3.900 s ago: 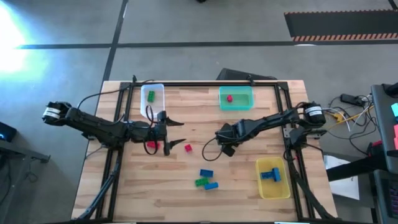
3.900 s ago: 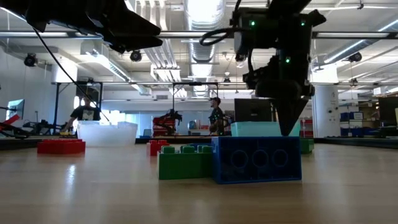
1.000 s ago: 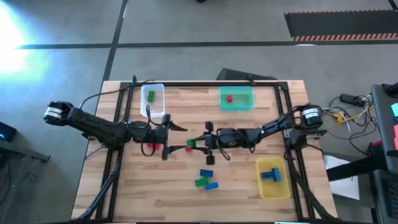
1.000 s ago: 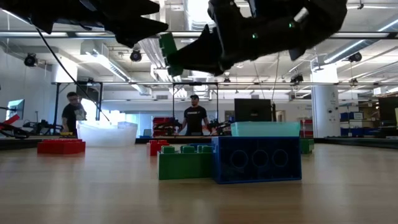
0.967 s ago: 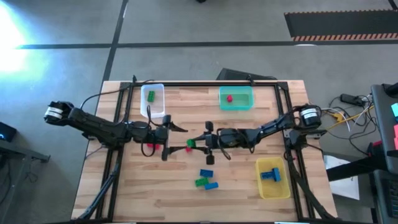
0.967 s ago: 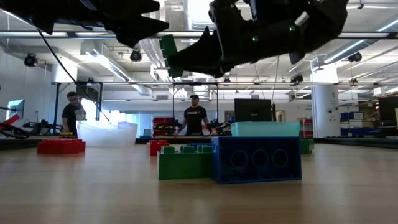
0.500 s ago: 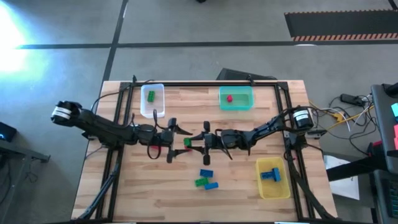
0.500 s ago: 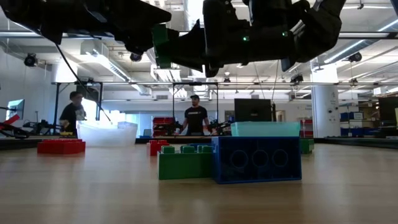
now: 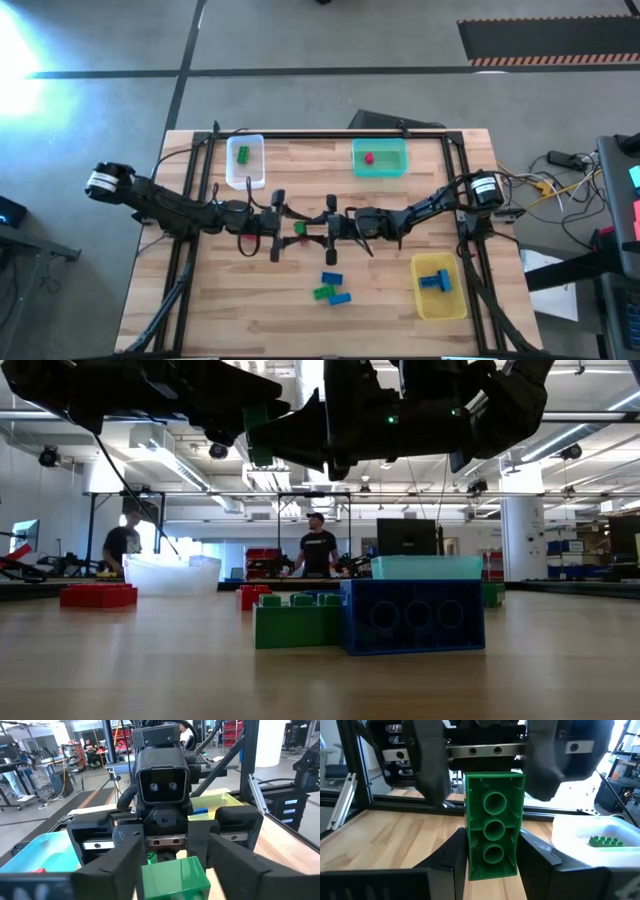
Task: Sort & place blocks by color
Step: Put the green game piece into the white bin
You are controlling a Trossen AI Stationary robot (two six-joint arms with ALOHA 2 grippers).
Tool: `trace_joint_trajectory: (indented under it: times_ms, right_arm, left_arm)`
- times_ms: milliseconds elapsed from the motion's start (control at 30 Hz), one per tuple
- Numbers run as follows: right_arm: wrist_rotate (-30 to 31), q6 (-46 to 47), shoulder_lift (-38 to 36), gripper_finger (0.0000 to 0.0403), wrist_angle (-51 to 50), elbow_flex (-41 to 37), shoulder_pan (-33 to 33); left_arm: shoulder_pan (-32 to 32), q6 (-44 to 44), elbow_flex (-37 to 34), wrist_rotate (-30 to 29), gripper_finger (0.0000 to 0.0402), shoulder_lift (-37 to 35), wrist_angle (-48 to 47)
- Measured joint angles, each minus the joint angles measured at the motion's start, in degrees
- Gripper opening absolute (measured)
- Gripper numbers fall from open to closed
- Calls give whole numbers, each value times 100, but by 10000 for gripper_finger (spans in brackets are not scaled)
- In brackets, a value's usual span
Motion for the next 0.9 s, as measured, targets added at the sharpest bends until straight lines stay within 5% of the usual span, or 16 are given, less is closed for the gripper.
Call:
trace_joint_trajectory:
  times_ms: [133, 367, 567, 733, 900]
  right_arm:
    - [26, -27, 0, 122, -9, 0, 4]
    - [26, 12, 0, 121, -28, 2, 9]
    - [132, 457, -54, 245, -126, 7, 9]
    - [198, 710, -397, 320, -749, 8, -4]
    - [540, 1170, -986, 334, -1986, 11, 13]
  left_arm:
    - [1, -31, -10, -10, 129, 0, 0]
    - [0, -58, -11, -97, 123, 0, -15]
    - [-7, 3, 0, -380, 123, -13, -101]
    - [55, 121, -2, -1271, 123, -271, -516]
    - [292, 190, 10, -2699, 123, -605, -1334]
